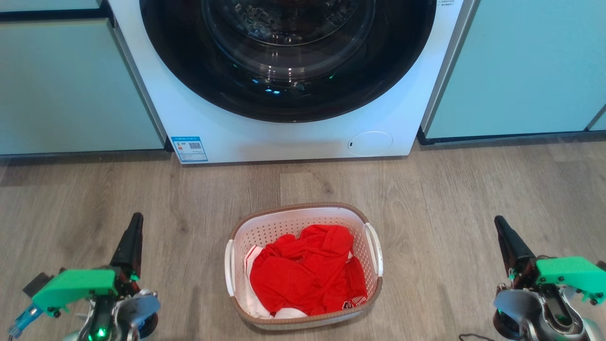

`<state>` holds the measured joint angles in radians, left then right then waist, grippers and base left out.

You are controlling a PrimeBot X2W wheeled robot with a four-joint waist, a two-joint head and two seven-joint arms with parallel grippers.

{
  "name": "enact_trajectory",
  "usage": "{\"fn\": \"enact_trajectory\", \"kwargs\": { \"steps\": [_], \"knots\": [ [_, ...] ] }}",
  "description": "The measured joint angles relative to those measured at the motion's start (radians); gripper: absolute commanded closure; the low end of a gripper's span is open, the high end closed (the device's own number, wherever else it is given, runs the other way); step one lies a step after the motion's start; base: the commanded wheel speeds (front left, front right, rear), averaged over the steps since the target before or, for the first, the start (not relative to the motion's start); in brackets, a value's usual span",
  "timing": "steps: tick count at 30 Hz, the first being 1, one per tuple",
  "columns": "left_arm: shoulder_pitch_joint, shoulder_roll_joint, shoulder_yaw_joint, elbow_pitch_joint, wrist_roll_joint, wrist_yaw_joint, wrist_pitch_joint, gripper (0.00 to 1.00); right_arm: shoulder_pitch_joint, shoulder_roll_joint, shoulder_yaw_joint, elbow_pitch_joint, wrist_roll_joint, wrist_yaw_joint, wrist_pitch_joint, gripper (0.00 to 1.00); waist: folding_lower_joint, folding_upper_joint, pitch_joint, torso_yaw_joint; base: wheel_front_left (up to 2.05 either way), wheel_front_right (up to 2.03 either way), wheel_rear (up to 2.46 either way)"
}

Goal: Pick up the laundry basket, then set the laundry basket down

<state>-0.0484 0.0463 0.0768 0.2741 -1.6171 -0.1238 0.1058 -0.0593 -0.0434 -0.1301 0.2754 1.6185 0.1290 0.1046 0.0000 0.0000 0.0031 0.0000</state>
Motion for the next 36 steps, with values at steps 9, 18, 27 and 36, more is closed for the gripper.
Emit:
{"fn": "enact_trajectory", "kwargs": {
  "steps": [9,18,27,36],
  "knots": [
    [0.000,0.000,0.000,0.000,0.000,0.000,0.000,1.00,0.000,0.000,0.000,0.000,0.000,0.000,0.001,1.00,0.0000,0.0000,0.000,0.000,0.00,0.00,0.00],
    [0.000,0.000,0.000,0.000,0.000,0.000,0.000,1.00,0.000,0.000,0.000,0.000,0.000,0.000,0.001,1.00,0.0000,0.0000,0.000,0.000,0.00,0.00,0.00],
    [0.000,0.000,0.000,0.000,0.000,0.000,0.000,1.00,0.000,0.000,0.000,0.000,0.000,0.000,0.001,1.00,0.0000,0.0000,0.000,0.000,0.00,0.00,0.00],
    [0.000,0.000,0.000,0.000,0.000,0.000,0.000,1.00,0.000,0.000,-0.001,0.000,0.000,0.000,0.001,1.00,0.0000,0.0000,0.000,0.000,0.00,0.00,0.00]
  ]
}}
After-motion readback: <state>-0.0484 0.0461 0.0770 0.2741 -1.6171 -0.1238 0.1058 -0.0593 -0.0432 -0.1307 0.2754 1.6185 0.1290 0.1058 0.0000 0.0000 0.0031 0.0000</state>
